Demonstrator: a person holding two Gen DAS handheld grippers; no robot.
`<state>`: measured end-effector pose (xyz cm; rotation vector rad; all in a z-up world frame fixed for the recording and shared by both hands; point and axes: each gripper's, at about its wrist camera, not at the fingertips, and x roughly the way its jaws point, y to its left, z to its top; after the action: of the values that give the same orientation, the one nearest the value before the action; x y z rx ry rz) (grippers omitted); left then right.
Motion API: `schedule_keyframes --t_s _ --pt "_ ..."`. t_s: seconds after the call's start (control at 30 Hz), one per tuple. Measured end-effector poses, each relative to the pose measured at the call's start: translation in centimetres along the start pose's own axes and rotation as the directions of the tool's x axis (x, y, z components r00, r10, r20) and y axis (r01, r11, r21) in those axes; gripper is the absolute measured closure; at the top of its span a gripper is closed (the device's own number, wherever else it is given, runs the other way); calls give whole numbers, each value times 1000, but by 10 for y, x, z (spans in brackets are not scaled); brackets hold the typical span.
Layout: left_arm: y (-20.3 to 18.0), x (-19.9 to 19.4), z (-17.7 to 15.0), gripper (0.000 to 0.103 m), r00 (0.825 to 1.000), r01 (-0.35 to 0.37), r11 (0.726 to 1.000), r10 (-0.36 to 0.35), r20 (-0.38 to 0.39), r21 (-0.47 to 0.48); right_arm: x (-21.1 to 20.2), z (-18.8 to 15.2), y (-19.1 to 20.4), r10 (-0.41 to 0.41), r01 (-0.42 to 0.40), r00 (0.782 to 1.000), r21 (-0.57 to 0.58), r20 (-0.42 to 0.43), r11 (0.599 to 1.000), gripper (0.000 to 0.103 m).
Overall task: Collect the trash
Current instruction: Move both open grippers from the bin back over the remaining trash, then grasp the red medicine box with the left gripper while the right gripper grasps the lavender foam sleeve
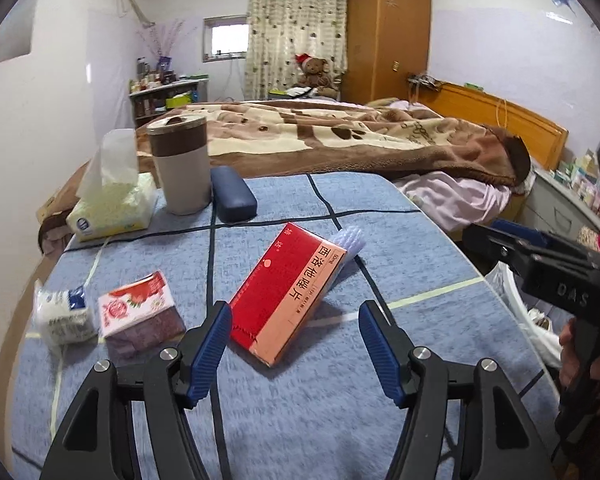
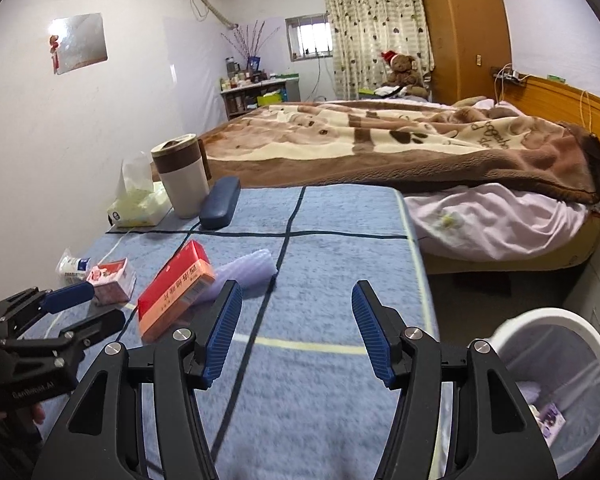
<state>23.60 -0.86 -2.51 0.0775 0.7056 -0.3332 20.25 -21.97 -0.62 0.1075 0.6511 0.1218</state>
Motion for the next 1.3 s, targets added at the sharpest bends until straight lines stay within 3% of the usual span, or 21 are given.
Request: schedule_keyframes --t_s 0.43,0.73,0.97,1.13,1.3 --pt "7 56 10 37 995 43 990 -31 -95 133 45 12 9 8 -6 998 38 -64 999 44" --pt "13 83 12 36 990 48 985 -24 -142 167 61 16 9 4 2 996 68 -90 998 44" --pt "33 84 11 36 987 80 995 -69 -146 67 75 18 11 20 -9 993 98 -119 995 44" --pt "48 76 10 50 989 48 999 -47 -139 4 85 17 16 66 -48 988 128 -138 991 44" --pt "62 75 6 52 991 -20 1000 18 -135 -13 95 13 26 101 -79 980 133 -169 988 44"
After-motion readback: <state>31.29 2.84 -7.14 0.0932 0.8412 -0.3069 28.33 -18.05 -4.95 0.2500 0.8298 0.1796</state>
